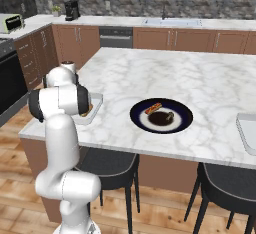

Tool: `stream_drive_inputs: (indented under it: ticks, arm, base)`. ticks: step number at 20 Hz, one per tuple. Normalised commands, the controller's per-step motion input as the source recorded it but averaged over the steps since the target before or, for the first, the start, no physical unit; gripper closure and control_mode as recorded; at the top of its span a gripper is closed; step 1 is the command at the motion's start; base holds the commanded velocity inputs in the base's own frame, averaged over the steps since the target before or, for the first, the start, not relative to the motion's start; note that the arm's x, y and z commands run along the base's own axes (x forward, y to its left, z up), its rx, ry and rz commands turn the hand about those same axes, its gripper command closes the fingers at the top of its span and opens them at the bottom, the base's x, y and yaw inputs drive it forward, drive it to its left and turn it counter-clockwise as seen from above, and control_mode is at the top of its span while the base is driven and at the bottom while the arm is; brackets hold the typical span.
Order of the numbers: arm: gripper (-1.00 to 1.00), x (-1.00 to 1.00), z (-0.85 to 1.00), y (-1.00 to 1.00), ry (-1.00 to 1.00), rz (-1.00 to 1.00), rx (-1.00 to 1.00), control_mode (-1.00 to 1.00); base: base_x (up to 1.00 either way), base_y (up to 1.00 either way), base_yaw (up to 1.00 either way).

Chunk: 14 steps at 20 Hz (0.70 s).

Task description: Place one cooked food and one vegetable from the large plate to each tupperware container.

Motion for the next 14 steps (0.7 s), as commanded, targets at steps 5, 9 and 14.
stream_drive_inputs:
  ticks: [5,9,14]
  arm:
    - [1.0,0.0,-0.47,0.0,-0.07,-0.08,-0.03,-1.0]
    - [-1.0,0.0,-0.19,0.0,-0.04,-0.03,0.0,-1.0]
    - [-1.0,0.0,0.0,0.0,0.0,-0.02,0.0,-1.0]
  base:
    - [0.0,0.0,0.0]
    - [0.0,0.0,0.0]
    - [0.0,0.0,0.0]
